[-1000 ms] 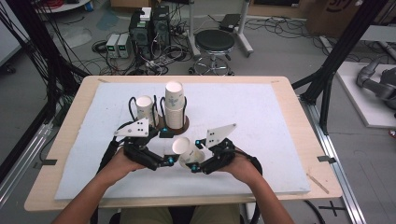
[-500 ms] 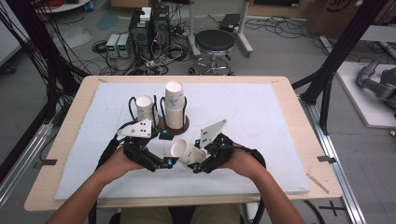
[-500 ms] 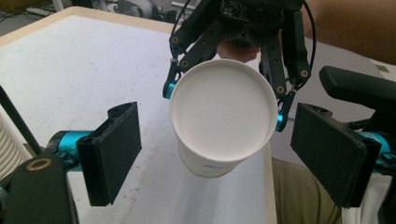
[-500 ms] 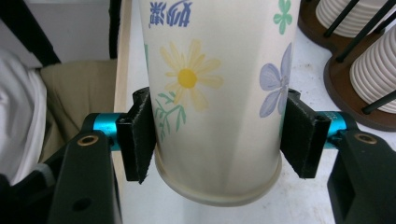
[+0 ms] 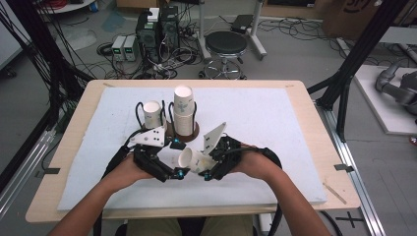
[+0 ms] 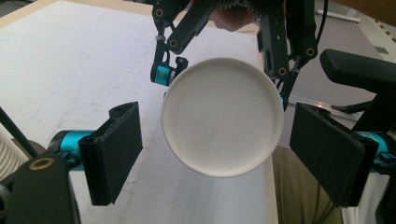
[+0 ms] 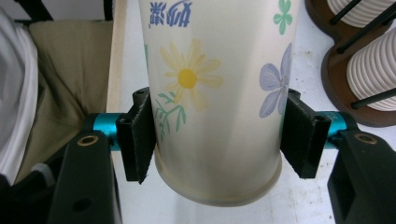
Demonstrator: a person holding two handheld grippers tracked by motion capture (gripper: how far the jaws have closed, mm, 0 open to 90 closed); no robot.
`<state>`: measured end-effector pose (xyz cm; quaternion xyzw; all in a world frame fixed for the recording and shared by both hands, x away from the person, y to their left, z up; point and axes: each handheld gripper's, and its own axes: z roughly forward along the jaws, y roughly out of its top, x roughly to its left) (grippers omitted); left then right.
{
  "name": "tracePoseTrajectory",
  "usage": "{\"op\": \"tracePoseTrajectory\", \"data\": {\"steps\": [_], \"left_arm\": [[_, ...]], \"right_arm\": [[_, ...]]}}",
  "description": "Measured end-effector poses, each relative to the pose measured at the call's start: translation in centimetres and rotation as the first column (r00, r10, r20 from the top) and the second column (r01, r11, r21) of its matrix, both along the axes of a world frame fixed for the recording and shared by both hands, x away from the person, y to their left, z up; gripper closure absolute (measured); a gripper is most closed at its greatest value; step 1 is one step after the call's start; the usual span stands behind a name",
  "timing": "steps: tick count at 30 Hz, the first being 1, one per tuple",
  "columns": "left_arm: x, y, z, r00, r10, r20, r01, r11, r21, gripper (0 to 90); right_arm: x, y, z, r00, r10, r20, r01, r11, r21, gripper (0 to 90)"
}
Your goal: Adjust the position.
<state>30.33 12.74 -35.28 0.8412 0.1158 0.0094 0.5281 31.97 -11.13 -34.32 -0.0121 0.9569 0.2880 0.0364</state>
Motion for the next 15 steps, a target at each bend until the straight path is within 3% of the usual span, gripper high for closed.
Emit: {"op": "tracePoseTrajectory", "data": {"steps": [10, 15], "left_arm": [[0.1, -0.6, -0.1, 0.9998, -0.020, -0.006, 0.021, 0.9989, 0.043, 19.9], [0.1, -0.8, -0.3, 0.9995, -0.032, -0.008, 0.032, 0.9976, 0.061, 22.0]], "right_arm": [[-0.1, 1.3, 0.4, 0.9994, 0.035, 0.004, -0.035, 0.9928, -0.115, 36.2], [-0.2, 1.7, 0.5, 0.9989, 0.047, -0.006, -0.048, 0.9888, -0.142, 36.2]]}}
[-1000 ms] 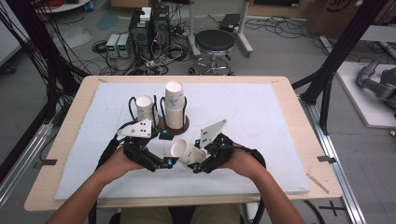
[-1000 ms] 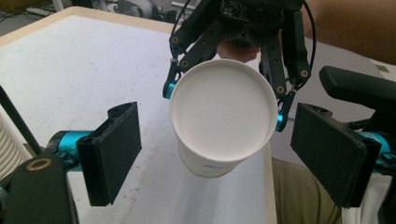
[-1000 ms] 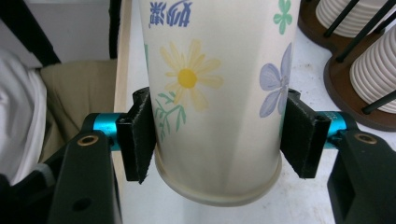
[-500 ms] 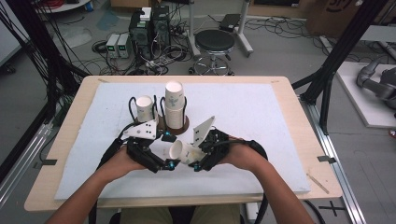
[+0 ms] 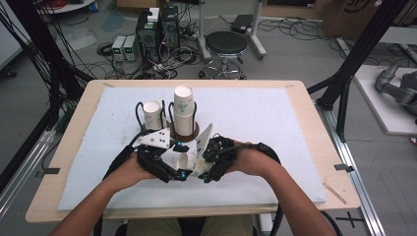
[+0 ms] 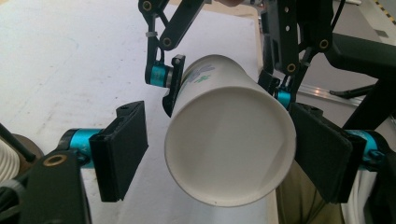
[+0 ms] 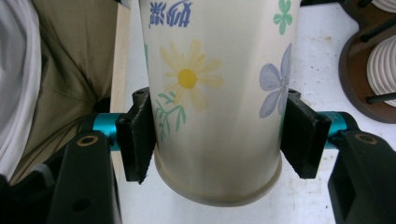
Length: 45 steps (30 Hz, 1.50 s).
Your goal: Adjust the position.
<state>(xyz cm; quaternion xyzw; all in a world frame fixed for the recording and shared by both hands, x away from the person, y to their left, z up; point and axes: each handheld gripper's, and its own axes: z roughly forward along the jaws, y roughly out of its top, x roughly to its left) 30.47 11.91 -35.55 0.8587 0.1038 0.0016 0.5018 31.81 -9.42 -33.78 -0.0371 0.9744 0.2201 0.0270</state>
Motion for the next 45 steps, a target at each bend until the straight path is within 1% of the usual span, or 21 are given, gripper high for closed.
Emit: {"op": "tracePoseTrajectory", "data": {"steps": [3, 5, 7, 8, 9, 11, 15, 16, 18, 20, 21, 23, 24, 27, 30, 32, 35, 38, 39, 41, 45], "left_arm": [[0.0, -0.1, 0.0, 0.9999, -0.011, 0.001, 0.011, 0.9998, 0.019, 23.9], [0.0, -0.2, -0.1, 0.9999, -0.015, -0.003, 0.015, 0.9997, 0.022, 25.2], [0.0, -0.3, -0.1, 0.9995, -0.030, -0.009, 0.030, 0.9990, 0.033, 28.6], [0.0, -0.3, -0.2, 0.9993, -0.038, -0.008, 0.038, 0.9986, 0.038, 31.8], [0.0, -0.4, -0.2, 0.9991, -0.041, -0.009, 0.041, 0.9981, 0.046, 34.0], [0.0, -0.4, -0.2, 0.9991, -0.043, -0.001, 0.043, 0.9975, 0.056, 35.0], [0.0, -0.5, -0.4, 0.9989, -0.047, 0.008, 0.046, 0.9972, 0.059, 36.7], [0.0, -0.6, -0.4, 0.9990, -0.044, 0.007, 0.044, 0.9974, 0.057, 37.1], [0.0, -0.5, -0.3, 0.9990, -0.041, 0.016, 0.040, 0.9979, 0.050, 37.3], [0.1, -0.4, -0.3, 0.9992, -0.035, 0.019, 0.034, 0.9986, 0.040, 37.3], [0.1, -0.3, -0.3, 0.9994, -0.030, 0.020, 0.029, 0.9992, 0.029, 37.3], [0.2, 0.0, -0.3, 0.9995, -0.024, 0.020, 0.024, 0.9997, 0.005, 37.3], [0.2, 0.2, -0.4, 0.9997, -0.020, 0.012, 0.020, 0.9996, -0.020, 37.3], [0.4, 0.7, -0.6, 0.9999, -0.011, 0.007, 0.012, 0.9983, -0.057, 37.4], [0.5, 1.1, -0.8, 0.9999, -0.010, -0.001, 0.010, 0.9955, -0.094, 37.3], [0.6, 1.3, -0.9, 1.0000, -0.003, -0.003, 0.003, 0.9942, -0.107, 37.3], [0.6, 1.5, -1.0, 1.0000, 0.003, -0.007, -0.004, 0.9910, -0.134, 37.2], [0.6, 1.7, -1.2, 0.9999, 0.007, -0.011, -0.009, 0.9882, -0.153, 37.1], [0.6, 1.8, -1.3, 0.9999, 0.009, -0.011, -0.011, 0.9875, -0.157, 37.2], [0.5, 1.9, -1.5, 0.9999, 0.012, -0.011, -0.014, 0.9855, -0.169, 37.2], [0.3, 2.3, -1.8, 0.9997, 0.022, -0.005, -0.023, 0.9790, -0.203, 37.1]], "right_arm": [[0.0, 0.1, 0.0, 1.0000, 0.005, 0.001, -0.005, 0.9998, -0.020, 36.2], [0.0, 0.2, 0.0, 1.0000, 0.008, -0.003, -0.008, 0.9997, -0.025, 36.1], [0.0, 0.3, -0.1, 0.9999, 0.009, -0.007, -0.009, 0.9995, -0.029, 36.1], [0.0, 0.3, -0.1, 1.0000, 0.009, 0.003, -0.008, 0.9995, -0.031, 36.1], [-0.1, 0.3, -0.2, 1.0000, 0.006, -0.005, -0.007, 0.9995, -0.030, 36.2], [-0.1, 0.3, -0.2, 1.0000, 0.007, -0.005, -0.007, 0.9992, -0.039, 36.2], [0.0, 0.4, -0.3, 0.9999, 0.001, -0.013, -0.001, 0.9985, -0.055, 36.3], [0.0, 0.4, -0.4, 0.9999, 0.000, -0.014, -0.001, 0.9987, -0.051, 36.2], [0.0, 0.4, -0.4, 0.9999, -0.005, -0.010, 0.004, 0.9986, -0.053, 31.3], [0.0, 0.2, -0.4, 0.9989, -0.047, -0.008, 0.047, 0.9988, -0.017, 17.5], [0.1, 0.0, -0.3, 0.9974, -0.071, -0.010, 0.071, 0.9975, 0.006, 16.8], [0.2, -0.6, -0.1, 0.9965, -0.080, -0.021, 0.081, 0.9952, 0.055, 16.8], [0.2, -1.0, 0.0, 0.9955, -0.086, -0.041, 0.089, 0.9923, 0.087, 16.8], [0.3, -1.9, 0.2, 0.9933, -0.104, -0.050, 0.111, 0.9791, 0.170, 16.8], [0.3, -2.6, 0.3, 0.9915, -0.116, -0.059, 0.127, 0.9605, 0.248, 16.8], [0.2, -3.0, 0.3, 0.9902, -0.117, -0.075, 0.134, 0.9477, 0.289, 16.8], [0.2, -3.4, 0.2, 0.9876, -0.131, -0.087, 0.152, 0.9312, 0.331, 16.8], [0.2, -3.8, 0.1, 0.9826, -0.159, -0.095, 0.184, 0.9082, 0.376, 16.8], [0.2, -3.9, 0.0, 0.9821, -0.161, -0.097, 0.186, 0.9012, 0.391, 16.8], [0.2, -4.2, -0.1, 0.9811, -0.170, -0.093, 0.193, 0.8826, 0.429, 16.8], [-0.1, -4.8, -0.4, 0.9774, -0.185, -0.103, 0.212, 0.8521, 0.479, 16.8]]}}
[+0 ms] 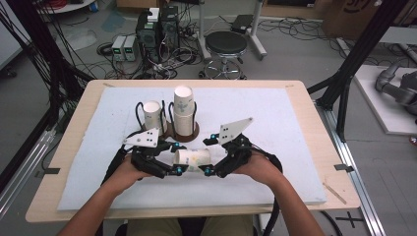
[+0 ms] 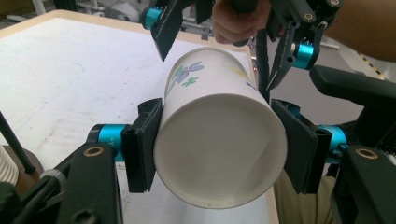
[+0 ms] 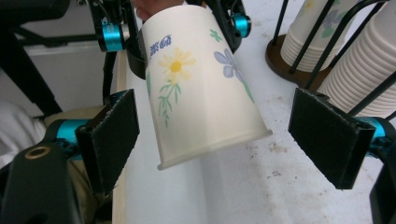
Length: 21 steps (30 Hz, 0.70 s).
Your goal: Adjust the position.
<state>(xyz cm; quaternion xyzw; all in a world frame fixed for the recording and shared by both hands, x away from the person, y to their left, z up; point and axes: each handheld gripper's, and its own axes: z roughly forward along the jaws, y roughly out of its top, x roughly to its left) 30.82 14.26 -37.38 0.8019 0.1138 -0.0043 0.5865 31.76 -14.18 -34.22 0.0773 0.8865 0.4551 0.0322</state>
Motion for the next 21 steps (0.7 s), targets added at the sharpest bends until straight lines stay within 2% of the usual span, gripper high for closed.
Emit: {"op": "tracePoseTrajectory", "data": {"steps": [6, 12, 21], "left_arm": [[-0.1, 0.5, -0.3, 1.0000, 0.002, 0.006, -0.002, 0.9993, -0.037, 37.1], [-0.2, 0.6, -0.6, 1.0000, -0.001, 0.005, 0.002, 0.9980, -0.063, 37.1], [-0.5, 0.8, -0.9, 0.9998, -0.009, 0.018, 0.010, 0.9958, -0.091, 37.2]], "right_arm": [[-0.5, -0.7, -0.8, 0.9998, -0.022, 0.000, 0.022, 0.9981, 0.058, 16.8], [-1.3, -1.3, -1.7, 0.9990, -0.044, -0.013, 0.045, 0.9904, 0.130, 16.8], [-1.5, -2.2, -3.6, 0.9971, -0.060, -0.046, 0.068, 0.9806, 0.184, 16.8]]}}
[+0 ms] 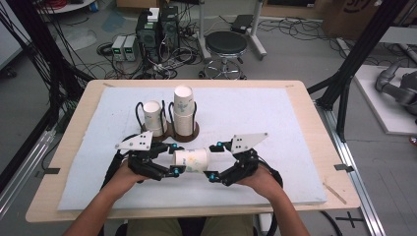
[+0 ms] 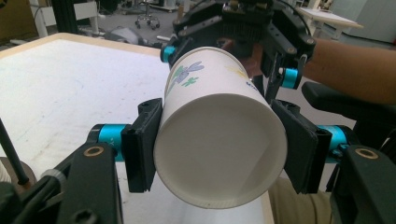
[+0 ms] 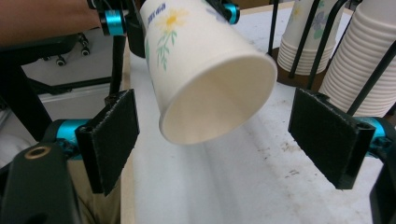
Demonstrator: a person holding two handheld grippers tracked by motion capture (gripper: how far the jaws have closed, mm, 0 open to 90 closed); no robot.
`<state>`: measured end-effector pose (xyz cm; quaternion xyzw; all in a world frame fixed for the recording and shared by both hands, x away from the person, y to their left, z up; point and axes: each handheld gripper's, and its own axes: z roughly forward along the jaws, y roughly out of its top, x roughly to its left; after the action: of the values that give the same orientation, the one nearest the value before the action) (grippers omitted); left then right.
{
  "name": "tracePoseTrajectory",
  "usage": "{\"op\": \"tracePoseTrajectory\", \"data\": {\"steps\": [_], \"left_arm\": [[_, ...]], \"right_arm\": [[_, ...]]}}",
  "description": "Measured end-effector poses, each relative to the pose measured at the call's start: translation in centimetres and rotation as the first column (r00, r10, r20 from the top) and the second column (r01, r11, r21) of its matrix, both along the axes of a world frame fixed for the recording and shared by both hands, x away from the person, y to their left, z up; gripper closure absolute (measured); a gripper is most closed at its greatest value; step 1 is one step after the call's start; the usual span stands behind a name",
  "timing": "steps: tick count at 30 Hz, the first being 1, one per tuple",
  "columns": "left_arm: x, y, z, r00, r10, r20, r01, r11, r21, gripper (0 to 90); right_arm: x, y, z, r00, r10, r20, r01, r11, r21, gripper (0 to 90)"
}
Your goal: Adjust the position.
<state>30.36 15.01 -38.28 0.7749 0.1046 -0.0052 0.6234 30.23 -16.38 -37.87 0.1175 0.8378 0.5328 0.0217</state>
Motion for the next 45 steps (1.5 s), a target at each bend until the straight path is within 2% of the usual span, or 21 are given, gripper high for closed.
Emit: {"op": "tracePoseTrajectory", "data": {"steps": [9, 20, 27, 31, 39, 42, 45], "left_arm": [[-0.2, 0.0, 0.1, 0.9996, -0.024, 0.016, 0.024, 0.9996, -0.015, 37.2], [-0.6, 0.0, 0.3, 0.9976, -0.064, 0.027, 0.066, 0.9968, -0.046, 37.3], [-0.6, -0.1, 0.2, 0.9968, -0.075, 0.028, 0.076, 0.9960, -0.046, 37.3], [-0.6, -0.1, 0.2, 0.9970, -0.073, 0.026, 0.074, 0.9962, -0.046, 37.3], [-0.6, 0.0, -0.2, 0.9968, -0.075, 0.026, 0.076, 0.9961, -0.045, 37.2], [-0.7, 0.0, -0.3, 0.9971, -0.073, 0.022, 0.074, 0.9964, -0.042, 37.2], [-0.8, 0.0, -0.3, 0.9973, -0.070, 0.021, 0.070, 0.9970, -0.032, 37.1]], "right_arm": [[0.1, 0.3, -0.9, 0.9996, 0.022, -0.015, -0.022, 0.9996, 0.015, 16.8], [0.1, 0.9, -1.2, 0.9977, 0.059, -0.032, -0.057, 0.9971, 0.050, 16.8], [0.2, 1.0, -1.3, 0.9959, 0.085, -0.032, -0.082, 0.9935, 0.080, 16.9], [0.2, 1.1, -1.3, 0.9926, 0.118, -0.028, -0.115, 0.9892, 0.091, 26.6], [0.1, 0.9, -1.3, 0.9930, 0.118, -0.008, -0.117, 0.9888, 0.093, 34.0], [0.1, 0.9, -1.2, 0.9925, 0.120, -0.022, -0.118, 0.9893, 0.085, 35.5], [0.1, 0.9, -1.2, 0.9919, 0.126, -0.013, -0.125, 0.9891, 0.078, 36.1]]}}
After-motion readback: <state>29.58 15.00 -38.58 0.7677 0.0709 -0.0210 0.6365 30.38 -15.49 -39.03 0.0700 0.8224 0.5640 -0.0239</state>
